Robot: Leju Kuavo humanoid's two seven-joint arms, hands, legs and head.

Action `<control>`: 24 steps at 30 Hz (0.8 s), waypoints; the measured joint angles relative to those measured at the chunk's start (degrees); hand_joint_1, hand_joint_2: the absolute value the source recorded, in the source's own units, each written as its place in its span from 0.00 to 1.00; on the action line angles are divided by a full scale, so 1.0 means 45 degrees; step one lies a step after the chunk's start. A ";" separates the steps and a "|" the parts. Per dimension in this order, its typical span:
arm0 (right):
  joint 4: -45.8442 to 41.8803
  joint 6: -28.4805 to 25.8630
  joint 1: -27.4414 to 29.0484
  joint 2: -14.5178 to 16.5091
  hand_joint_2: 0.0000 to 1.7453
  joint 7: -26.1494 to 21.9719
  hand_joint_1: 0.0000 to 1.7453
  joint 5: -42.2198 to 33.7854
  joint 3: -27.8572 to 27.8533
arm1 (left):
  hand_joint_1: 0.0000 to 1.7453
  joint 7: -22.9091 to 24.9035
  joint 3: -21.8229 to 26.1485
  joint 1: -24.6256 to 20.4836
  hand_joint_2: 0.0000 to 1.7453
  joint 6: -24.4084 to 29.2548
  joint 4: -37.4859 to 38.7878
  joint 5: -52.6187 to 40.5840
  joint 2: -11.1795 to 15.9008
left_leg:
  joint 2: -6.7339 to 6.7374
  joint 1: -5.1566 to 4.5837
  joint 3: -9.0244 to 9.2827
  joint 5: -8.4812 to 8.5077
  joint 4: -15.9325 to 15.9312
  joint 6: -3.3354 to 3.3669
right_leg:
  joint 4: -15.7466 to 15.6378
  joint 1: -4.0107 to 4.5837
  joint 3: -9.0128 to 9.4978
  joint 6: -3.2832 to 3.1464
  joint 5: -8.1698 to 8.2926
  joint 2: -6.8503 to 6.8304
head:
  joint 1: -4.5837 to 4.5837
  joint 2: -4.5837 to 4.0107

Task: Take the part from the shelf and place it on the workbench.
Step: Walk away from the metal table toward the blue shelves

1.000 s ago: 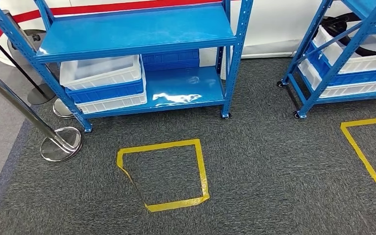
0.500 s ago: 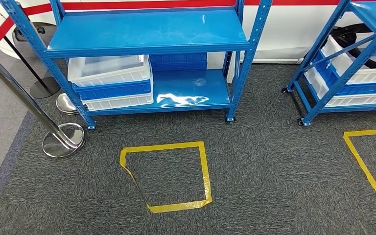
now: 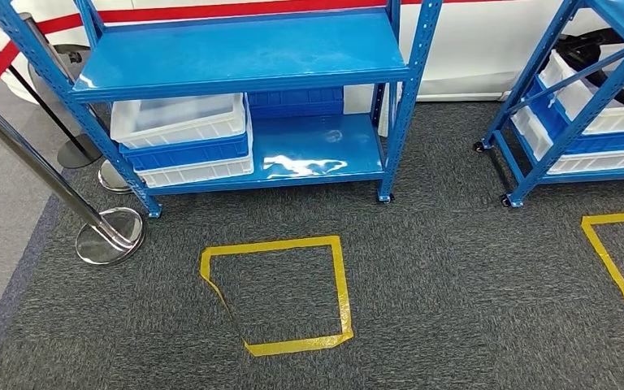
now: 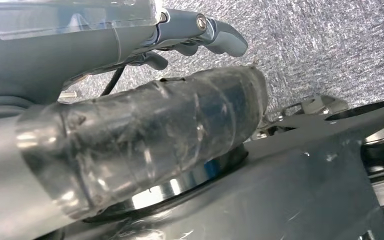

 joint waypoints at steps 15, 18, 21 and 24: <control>-0.0005 -0.0027 -0.0027 0.0070 0.00 0.0126 0.00 -0.0036 0.0058 | 0.00 -0.0002 0.0000 -0.0022 0.00 -0.0049 0.0000 0.0039 0.0028 | 0.0006 -0.0081 0.2009 0.1131 -0.3579 0.0752 | 0.2982 0.0026 -0.1544 0.0605 -0.1180 0.0031 | 0.0149 0.0001; -0.0002 0.0035 -0.0018 0.0058 0.00 0.0110 0.00 -0.0077 0.0103 | 0.00 -0.0002 0.0000 -0.0005 0.00 -0.0049 0.0000 0.0073 0.0025 | -0.0097 -0.0107 0.2127 0.0908 -0.3412 0.0631 | 0.0927 0.0020 -0.0725 0.0571 0.0154 0.0046 | 0.0170 0.0000; -0.0004 0.0070 -0.0022 0.0056 0.00 0.0033 0.00 -0.0097 0.0156 | 0.00 -0.0002 0.0000 -0.0029 0.00 -0.0040 0.0000 0.0075 0.0027 | -0.0151 -0.0181 0.2089 0.0727 -0.3259 0.0425 | -0.0013 0.0052 -0.0342 0.0373 0.0270 0.0086 | 0.0202 0.0001; -0.0004 0.0070 -0.0015 0.0066 0.00 0.0000 0.00 -0.0112 0.0175 | 0.00 -0.0010 0.0000 -0.0038 0.00 -0.0005 0.0000 0.0068 0.0038 | -0.0110 -0.0147 0.2051 0.0509 -0.3039 0.0223 | -0.0095 0.0007 -0.0178 0.0122 0.0216 0.0077 | 0.0167 0.0001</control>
